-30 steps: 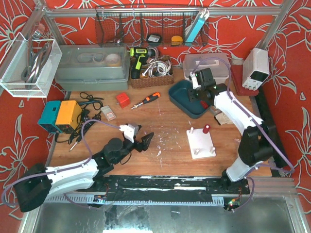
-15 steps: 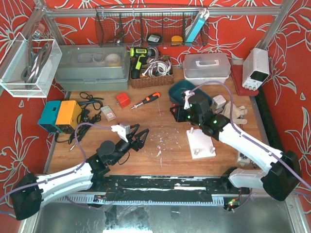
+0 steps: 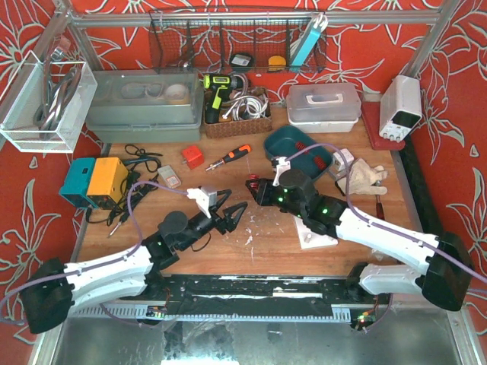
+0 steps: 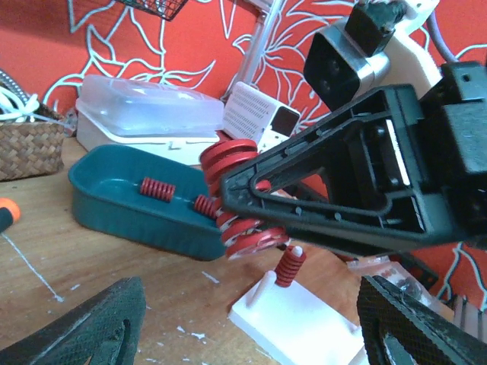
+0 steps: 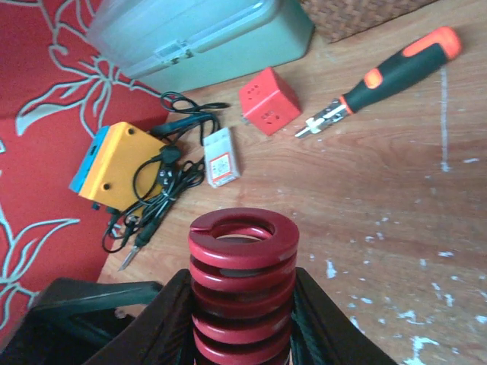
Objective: Install the large spring
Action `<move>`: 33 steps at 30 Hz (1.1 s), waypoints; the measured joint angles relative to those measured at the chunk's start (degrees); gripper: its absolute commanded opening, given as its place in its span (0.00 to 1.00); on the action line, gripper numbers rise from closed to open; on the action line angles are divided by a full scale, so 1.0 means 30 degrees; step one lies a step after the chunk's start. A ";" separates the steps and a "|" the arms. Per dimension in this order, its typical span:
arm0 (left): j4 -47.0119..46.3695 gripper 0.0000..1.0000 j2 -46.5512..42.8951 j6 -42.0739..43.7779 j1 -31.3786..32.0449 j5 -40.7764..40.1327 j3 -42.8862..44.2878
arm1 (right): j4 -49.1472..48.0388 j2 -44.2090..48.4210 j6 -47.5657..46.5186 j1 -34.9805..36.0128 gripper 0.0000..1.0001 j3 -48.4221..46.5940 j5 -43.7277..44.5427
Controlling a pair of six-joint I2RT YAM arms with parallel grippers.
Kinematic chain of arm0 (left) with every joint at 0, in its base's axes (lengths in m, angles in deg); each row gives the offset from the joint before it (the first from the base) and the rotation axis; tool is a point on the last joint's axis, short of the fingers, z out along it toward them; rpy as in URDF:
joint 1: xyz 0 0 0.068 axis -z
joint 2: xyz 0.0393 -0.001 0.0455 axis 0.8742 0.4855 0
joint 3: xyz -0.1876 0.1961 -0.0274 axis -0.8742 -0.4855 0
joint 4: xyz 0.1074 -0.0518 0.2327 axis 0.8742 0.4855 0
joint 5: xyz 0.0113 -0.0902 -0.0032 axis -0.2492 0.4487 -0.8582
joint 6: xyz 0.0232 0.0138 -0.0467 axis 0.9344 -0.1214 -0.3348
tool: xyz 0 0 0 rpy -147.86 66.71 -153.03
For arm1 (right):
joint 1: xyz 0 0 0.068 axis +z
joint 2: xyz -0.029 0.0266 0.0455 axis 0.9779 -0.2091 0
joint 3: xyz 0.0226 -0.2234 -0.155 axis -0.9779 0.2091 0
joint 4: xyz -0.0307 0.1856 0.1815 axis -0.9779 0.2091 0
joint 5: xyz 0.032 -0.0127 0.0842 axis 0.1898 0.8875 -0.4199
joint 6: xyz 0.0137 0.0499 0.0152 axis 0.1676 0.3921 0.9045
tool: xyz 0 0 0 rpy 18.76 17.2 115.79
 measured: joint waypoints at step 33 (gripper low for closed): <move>-0.2448 0.12 0.2441 0.1231 0.0087 -0.1268 0.0692 | -0.2149 -0.1246 -0.0488 0.2980 0.00 -0.0969 0.1800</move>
